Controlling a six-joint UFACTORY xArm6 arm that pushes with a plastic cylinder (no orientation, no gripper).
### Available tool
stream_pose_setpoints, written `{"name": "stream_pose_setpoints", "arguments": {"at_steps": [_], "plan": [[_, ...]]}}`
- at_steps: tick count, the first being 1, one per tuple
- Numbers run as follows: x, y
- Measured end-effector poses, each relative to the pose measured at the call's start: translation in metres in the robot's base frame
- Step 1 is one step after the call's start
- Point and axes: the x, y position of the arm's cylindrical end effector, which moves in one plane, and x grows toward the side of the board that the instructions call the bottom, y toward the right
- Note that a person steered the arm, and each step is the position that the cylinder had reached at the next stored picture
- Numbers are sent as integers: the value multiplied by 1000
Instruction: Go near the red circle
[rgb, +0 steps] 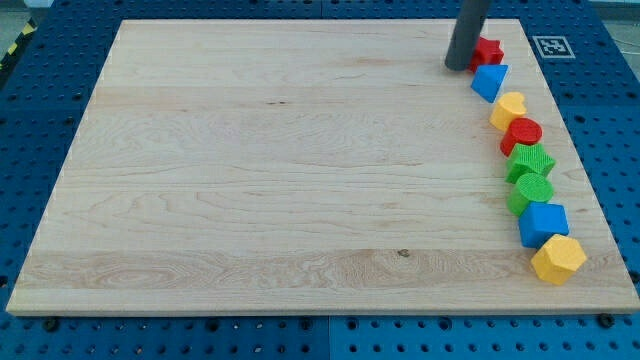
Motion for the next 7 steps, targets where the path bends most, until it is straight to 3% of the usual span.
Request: {"name": "stream_pose_setpoints", "arguments": {"at_steps": [1, 2, 5, 6, 7], "plan": [[-40, 2], [-54, 36], [-55, 168], [-55, 168], [-23, 167]]}}
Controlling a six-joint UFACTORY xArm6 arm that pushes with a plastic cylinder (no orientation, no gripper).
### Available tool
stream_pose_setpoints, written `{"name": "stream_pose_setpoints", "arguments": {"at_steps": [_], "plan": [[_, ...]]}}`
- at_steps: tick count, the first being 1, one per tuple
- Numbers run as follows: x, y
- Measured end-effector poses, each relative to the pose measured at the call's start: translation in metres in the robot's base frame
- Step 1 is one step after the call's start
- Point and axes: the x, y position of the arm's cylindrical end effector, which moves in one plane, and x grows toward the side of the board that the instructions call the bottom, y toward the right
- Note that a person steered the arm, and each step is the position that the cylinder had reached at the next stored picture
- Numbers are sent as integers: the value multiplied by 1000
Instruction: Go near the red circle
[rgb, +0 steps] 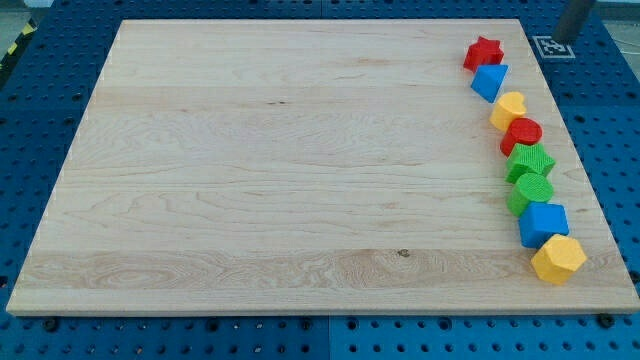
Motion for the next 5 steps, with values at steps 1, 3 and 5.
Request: {"name": "stream_pose_setpoints", "arguments": {"at_steps": [1, 3, 5], "plan": [[12, 0], [80, 0], [175, -1]]}}
